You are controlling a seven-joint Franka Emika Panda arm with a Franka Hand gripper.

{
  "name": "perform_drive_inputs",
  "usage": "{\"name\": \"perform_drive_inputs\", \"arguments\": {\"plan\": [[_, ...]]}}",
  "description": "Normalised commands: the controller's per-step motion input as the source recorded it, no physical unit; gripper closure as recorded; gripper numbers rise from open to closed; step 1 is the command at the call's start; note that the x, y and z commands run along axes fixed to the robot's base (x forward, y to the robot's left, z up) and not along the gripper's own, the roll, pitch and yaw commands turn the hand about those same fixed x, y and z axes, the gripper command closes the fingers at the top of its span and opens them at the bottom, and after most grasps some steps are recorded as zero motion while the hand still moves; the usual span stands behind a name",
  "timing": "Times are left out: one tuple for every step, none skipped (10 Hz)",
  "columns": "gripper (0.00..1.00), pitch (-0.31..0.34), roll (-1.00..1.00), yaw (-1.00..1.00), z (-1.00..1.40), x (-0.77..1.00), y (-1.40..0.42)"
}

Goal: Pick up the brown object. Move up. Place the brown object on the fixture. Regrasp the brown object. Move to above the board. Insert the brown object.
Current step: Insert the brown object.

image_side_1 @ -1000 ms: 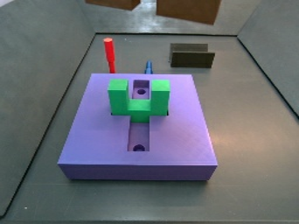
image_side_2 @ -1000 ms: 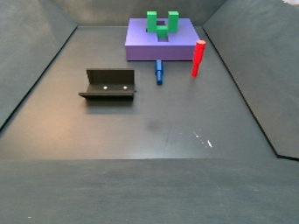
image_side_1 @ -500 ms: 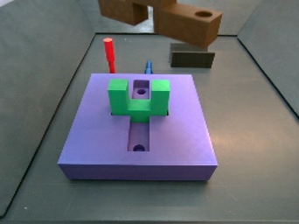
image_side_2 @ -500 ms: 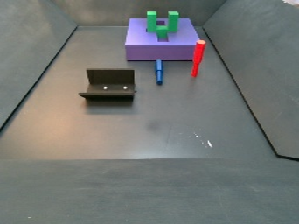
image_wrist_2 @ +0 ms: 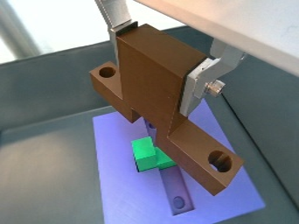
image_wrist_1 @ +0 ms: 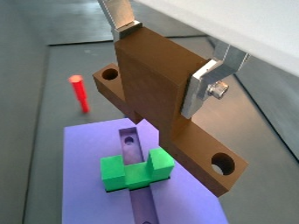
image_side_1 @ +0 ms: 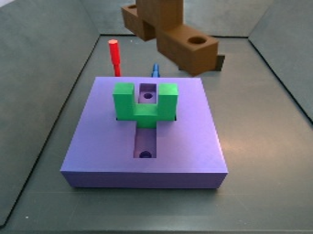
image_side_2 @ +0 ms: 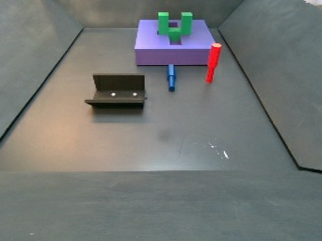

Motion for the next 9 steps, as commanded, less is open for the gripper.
{"name": "perform_drive_inputs", "arguments": {"plan": [[1.00,-0.074,-0.11,-1.00,-0.19,0.00,-0.04],[1.00,0.000,-0.10,-1.00,-0.17,0.00,-0.02],[1.00,0.000,-0.07,-0.99,-0.16,0.01,-0.06],[1.00,0.014,-0.05,-0.97,-0.23,0.04,-0.05],[1.00,0.006,0.00,-0.96,-0.23,0.00,-0.07],[1.00,0.150,0.03,-0.67,-0.25,0.04,0.00],[1.00,0.296,0.02,-0.51,-0.25,0.21,0.00],[1.00,0.363,0.08,-0.64,-0.27,0.00,0.00],[1.00,0.407,0.05,-0.63,-0.21,0.00,0.00]]}}
